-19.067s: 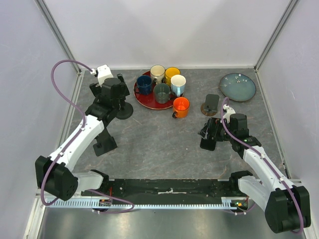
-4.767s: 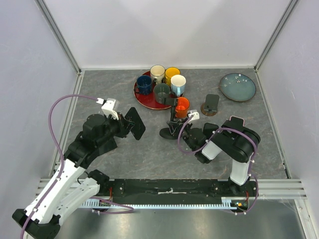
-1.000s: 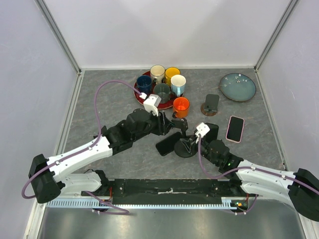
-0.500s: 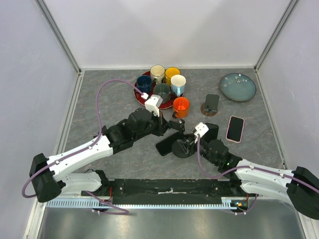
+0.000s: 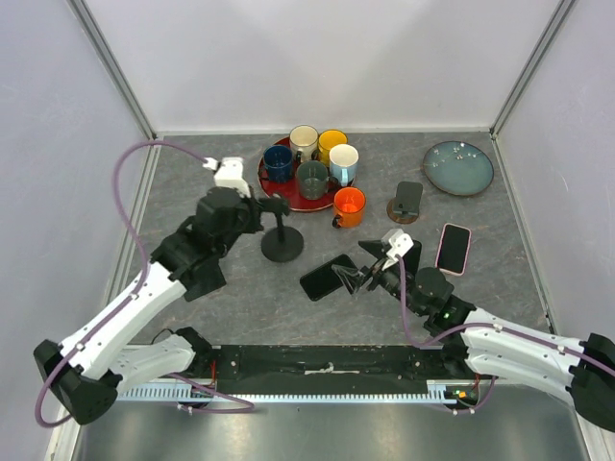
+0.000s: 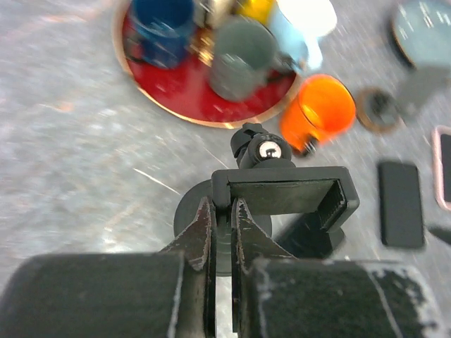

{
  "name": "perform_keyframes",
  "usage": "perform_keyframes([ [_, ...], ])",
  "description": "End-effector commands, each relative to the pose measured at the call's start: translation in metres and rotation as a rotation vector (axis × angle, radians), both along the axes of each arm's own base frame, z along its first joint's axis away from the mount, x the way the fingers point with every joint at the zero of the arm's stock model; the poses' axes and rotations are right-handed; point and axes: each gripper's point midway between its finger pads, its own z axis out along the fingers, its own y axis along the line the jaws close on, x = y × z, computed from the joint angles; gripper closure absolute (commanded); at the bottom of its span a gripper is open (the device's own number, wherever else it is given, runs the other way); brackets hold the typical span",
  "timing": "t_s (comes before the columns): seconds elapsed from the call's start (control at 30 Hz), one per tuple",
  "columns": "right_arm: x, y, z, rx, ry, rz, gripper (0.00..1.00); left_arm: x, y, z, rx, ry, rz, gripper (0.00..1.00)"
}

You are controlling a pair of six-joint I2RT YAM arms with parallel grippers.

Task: Remove the phone from the phone stand

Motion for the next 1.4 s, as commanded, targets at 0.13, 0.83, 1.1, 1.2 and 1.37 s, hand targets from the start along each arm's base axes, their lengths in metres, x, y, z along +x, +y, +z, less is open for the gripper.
perform_keyframes([
  [0.13, 0.003, -0.018, 0.025, 0.055, -0.039, -0.077, 0.02, 0.051, 0.079, 0.106, -0.067, -0.330, 0.275, 0.98],
  [0.83, 0.018, -0.097, 0.038, 0.084, -0.050, -0.434, 0.02, 0.103, 0.135, 0.014, -0.024, -0.333, 0.495, 0.98],
  [1.1, 0.021, -0.130, 0.065, 0.138, -0.023, -0.588, 0.02, 0.092, 0.131, 0.001, -0.063, -0.282, 0.478, 0.86],
  [1.2, 0.018, -0.138, 0.082, 0.155, -0.013, -0.608, 0.02, 0.086, 0.129, -0.007, -0.079, -0.261, 0.468, 0.77],
  [1.37, 0.013, -0.155, 0.109, 0.138, -0.019, -0.648, 0.02, 0.081, 0.127, -0.005, -0.085, -0.220, 0.460, 0.57],
])
